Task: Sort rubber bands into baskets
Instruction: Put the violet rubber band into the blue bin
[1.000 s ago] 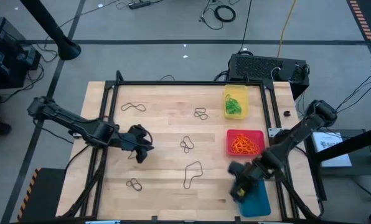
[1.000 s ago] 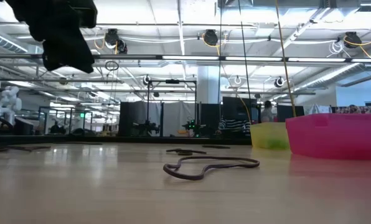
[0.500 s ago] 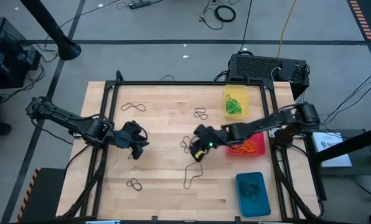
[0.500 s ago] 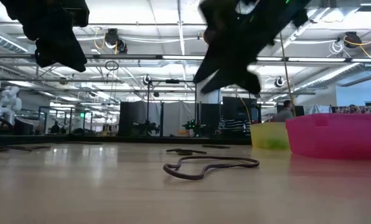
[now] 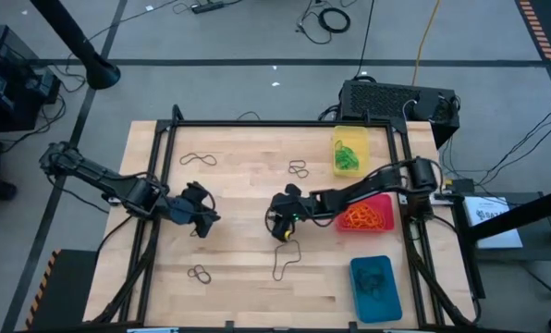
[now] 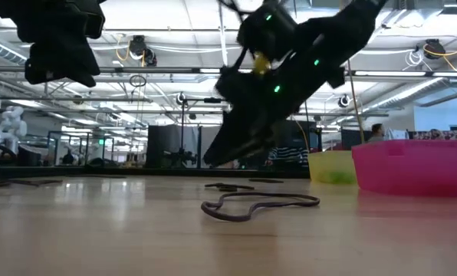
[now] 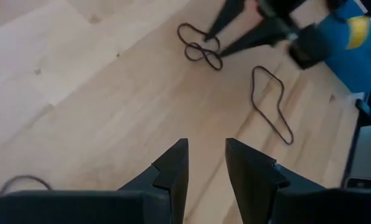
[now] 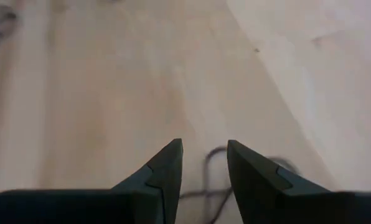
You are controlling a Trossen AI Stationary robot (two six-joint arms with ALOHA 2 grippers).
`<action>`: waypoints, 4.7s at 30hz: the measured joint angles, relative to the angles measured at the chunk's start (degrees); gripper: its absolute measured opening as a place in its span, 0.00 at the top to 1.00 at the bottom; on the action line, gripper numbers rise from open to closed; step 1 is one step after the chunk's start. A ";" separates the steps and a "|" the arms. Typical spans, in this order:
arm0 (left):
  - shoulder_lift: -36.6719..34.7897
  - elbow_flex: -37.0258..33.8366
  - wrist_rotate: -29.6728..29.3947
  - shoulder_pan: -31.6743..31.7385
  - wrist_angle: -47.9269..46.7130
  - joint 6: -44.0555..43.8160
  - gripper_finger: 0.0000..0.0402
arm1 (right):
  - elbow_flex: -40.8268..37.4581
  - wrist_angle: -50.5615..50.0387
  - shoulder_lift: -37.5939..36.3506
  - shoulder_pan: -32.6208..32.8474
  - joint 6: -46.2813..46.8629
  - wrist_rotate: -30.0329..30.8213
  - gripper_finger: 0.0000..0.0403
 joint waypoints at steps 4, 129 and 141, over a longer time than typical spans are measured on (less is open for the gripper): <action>0.04 0.00 -0.02 -0.77 0.12 -1.80 0.72 | 1.66 -0.28 3.51 0.00 -4.67 5.47 0.70; 6.48 0.00 -18.13 -22.54 36.55 -17.52 0.72 | 57.49 -18.74 28.76 -18.84 -11.23 -12.56 0.69; 18.07 0.00 -31.90 -34.91 37.38 -39.34 0.72 | 73.26 -15.17 45.81 -18.76 -12.62 -6.11 0.69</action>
